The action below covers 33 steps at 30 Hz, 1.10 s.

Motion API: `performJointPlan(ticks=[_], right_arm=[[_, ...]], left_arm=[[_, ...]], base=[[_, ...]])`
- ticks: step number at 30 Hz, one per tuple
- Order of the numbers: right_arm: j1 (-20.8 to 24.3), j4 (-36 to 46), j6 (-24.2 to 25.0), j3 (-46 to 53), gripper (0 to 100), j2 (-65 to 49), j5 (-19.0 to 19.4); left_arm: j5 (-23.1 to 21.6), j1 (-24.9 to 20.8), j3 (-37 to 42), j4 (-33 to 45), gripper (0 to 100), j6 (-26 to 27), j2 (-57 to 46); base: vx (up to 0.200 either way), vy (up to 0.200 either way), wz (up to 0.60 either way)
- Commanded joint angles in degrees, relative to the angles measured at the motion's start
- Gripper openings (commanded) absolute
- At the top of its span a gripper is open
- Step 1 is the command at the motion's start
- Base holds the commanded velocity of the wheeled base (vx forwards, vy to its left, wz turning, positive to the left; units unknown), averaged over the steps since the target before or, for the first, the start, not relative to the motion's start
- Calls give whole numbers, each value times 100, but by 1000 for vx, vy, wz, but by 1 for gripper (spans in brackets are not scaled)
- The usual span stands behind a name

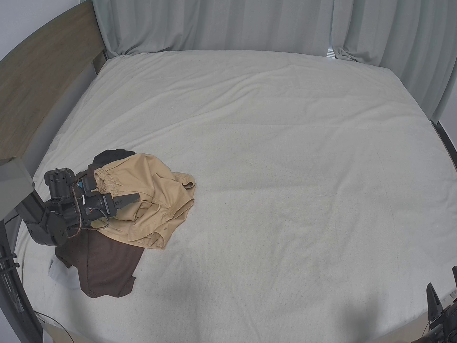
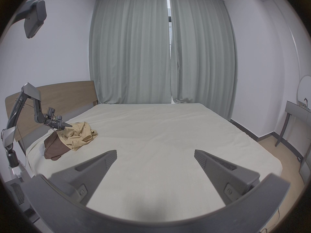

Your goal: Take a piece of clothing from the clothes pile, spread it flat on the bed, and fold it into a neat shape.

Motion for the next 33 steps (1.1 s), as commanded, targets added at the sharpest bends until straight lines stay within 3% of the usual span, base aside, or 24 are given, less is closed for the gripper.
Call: performJointPlan(ticks=[1,12,23,33], right_arm=[[-1,0,-3,92,100,-66,2],[-1,8,-12,92,100,-66,2],[-1,8,-12,92,100,-66,2],[-10,8,-12,101,100,-66,2]], left_arm=[[53,-4,-6,-130,0,5,99],[62,-162,179,-481,0,-4,29],[44,-443,1163,-877,0,-285,-1061],[-18,-426,1963,-1993,0,-338,-1167]], base=[[0,0,0],[0,0,0],[0,0,0],[0,0,0]])
